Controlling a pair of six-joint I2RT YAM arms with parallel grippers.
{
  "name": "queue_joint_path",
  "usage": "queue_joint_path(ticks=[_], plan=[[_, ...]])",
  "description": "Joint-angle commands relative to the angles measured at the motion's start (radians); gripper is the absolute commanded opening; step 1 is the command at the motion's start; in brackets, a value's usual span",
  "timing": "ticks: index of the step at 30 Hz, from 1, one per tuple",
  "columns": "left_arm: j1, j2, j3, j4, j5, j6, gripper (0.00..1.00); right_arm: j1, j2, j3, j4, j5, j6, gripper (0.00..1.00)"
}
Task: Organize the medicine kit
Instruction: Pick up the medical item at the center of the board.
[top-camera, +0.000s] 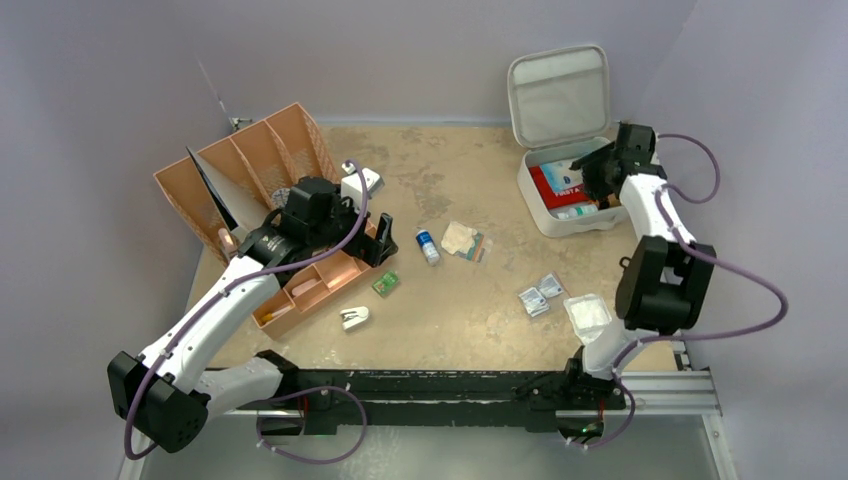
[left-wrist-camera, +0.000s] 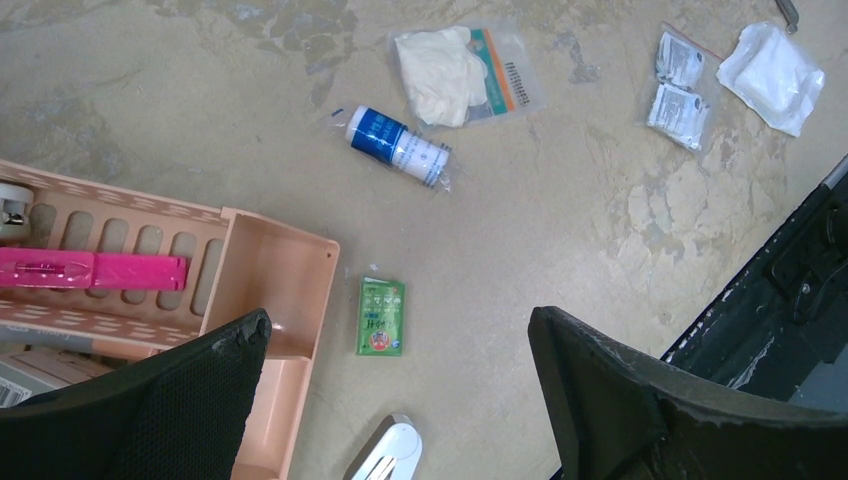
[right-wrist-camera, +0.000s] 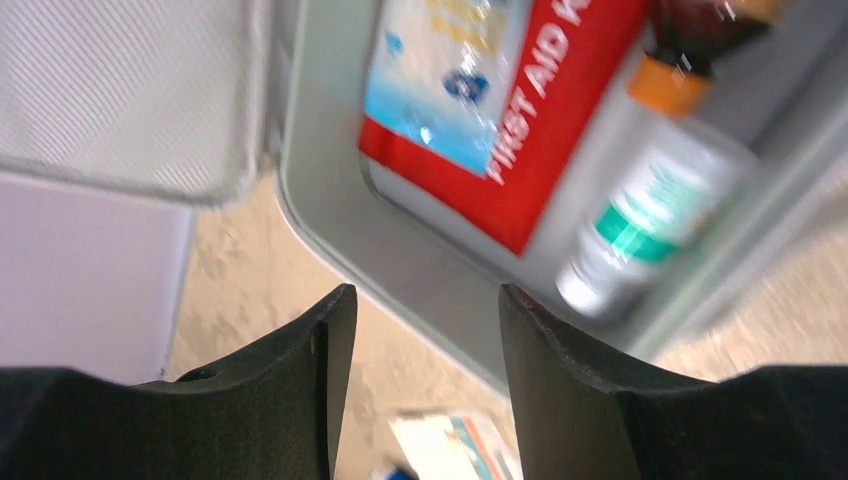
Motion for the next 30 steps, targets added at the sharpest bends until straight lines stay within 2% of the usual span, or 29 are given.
queue_joint_path(ticks=[1,9,11,16,19,30], plan=[[-0.005,-0.023,0.031,-0.008,-0.007,-0.012,1.0,0.014,-0.144,-0.094,-0.222,0.039,-0.046,0.57],[-0.006,-0.03,0.031,-0.007,-0.004,-0.015,1.0,0.034,-0.408,-0.193,-0.543,0.226,0.001,0.57],[-0.007,-0.034,0.03,-0.01,-0.009,-0.015,1.0,0.034,-0.451,-0.204,-0.664,0.273,0.039,0.57],[-0.009,-0.034,0.031,-0.009,-0.011,-0.015,1.0,0.034,-0.511,-0.279,-0.806,0.305,0.096,0.58],[-0.011,-0.039,0.03,-0.009,-0.008,-0.015,1.0,0.033,-0.504,-0.334,-0.828,0.304,0.113,0.58],[-0.017,-0.061,0.028,-0.009,-0.015,-0.016,1.0,0.032,-0.351,-0.428,-0.744,0.291,0.097,0.57]])
